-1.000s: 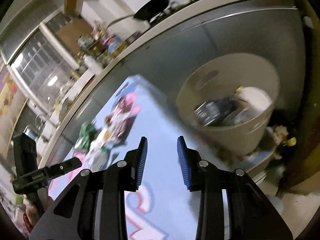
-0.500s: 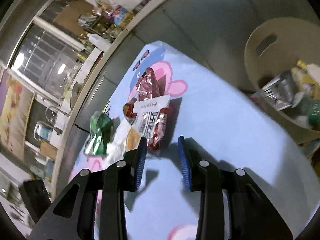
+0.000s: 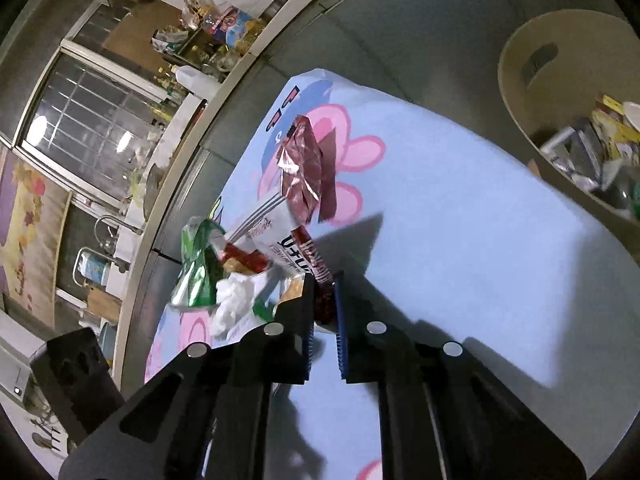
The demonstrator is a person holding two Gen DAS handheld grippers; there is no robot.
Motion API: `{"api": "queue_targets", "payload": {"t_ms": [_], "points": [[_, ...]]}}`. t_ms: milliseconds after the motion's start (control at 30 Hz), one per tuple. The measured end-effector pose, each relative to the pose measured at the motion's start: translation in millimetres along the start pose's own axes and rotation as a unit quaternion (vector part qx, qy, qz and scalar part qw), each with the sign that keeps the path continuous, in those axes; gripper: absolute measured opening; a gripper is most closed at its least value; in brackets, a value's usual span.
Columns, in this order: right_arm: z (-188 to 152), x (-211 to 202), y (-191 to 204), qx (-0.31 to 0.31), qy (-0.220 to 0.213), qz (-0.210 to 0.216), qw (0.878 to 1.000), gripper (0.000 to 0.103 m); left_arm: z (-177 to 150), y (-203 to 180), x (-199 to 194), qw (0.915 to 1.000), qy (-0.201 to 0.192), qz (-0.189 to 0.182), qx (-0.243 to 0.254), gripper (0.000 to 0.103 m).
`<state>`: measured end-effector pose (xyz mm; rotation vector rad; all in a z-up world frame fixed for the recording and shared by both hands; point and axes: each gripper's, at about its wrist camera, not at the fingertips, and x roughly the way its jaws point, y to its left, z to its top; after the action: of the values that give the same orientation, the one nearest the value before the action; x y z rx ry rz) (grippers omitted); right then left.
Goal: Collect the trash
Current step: 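Grasp the green-white snack bag with the left tool while the right tool grasps the white-red snack packet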
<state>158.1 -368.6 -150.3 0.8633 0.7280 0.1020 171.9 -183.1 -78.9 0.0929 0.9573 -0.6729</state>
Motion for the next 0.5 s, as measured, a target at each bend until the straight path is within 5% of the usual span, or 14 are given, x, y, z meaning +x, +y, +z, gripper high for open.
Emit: {"api": "queue_targets", "payload": {"t_ms": [233,500], "points": [[-43,-21,-4,0.011,0.018,0.024,0.999,0.007,-28,6,-25,1.0000,0.000,-0.005,0.003,0.029],[-101,-31,9,0.007,0.076,0.059,0.995,0.007,-77,52,-83,0.9982,-0.013,0.007,-0.058,0.028]]}}
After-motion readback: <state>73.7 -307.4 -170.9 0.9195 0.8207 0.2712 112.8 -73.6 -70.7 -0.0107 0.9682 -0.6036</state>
